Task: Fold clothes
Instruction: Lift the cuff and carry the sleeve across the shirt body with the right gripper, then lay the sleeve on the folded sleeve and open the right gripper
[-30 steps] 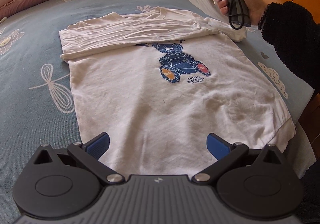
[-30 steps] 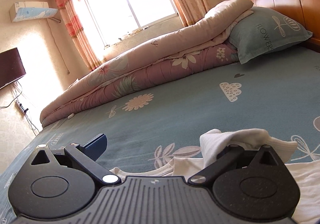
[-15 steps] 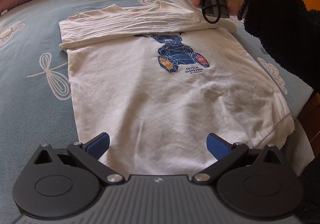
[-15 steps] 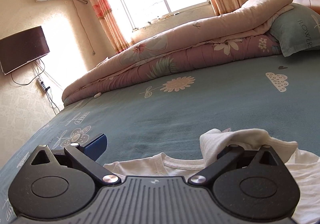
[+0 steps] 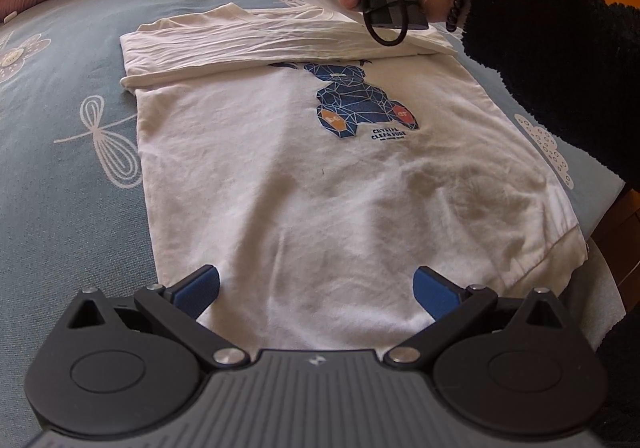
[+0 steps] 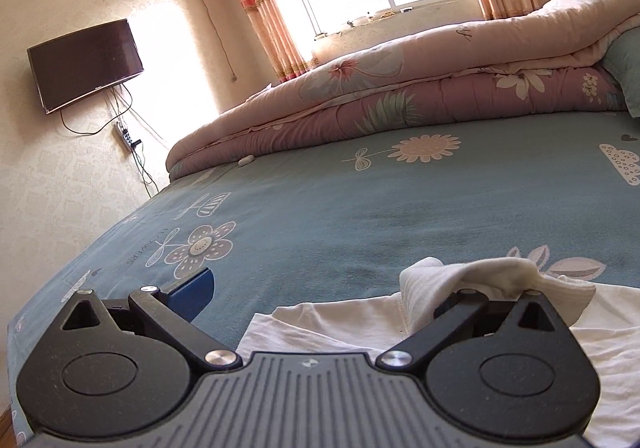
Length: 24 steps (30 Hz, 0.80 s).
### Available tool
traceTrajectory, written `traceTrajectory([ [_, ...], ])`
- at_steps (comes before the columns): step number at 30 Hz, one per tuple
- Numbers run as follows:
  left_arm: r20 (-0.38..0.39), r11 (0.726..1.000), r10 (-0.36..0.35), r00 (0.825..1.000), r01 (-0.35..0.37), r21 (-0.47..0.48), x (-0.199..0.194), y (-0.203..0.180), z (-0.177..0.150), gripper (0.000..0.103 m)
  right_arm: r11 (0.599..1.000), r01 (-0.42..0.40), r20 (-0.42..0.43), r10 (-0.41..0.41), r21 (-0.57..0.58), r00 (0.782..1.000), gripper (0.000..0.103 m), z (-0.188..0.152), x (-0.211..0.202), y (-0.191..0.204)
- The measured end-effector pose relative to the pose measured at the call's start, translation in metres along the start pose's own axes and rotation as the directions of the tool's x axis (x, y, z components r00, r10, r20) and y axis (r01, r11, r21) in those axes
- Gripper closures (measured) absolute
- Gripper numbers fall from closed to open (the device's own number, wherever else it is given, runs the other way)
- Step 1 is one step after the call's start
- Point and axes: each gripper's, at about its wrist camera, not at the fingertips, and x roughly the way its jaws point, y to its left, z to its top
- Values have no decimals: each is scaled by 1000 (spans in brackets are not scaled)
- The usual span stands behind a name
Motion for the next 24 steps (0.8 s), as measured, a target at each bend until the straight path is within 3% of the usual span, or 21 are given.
traceTrajectory([
  [17, -2, 1000, -8, 1000, 8, -6, -1, -1, -4, 1, 992, -75, -168, 58, -98, 984, 0, -35, 35, 42],
  [24, -2, 1000, -6, 1000, 6, -6, -2, -1, -7, 1, 993, -65, -303, 31, -103, 952, 0, -56, 53, 41],
])
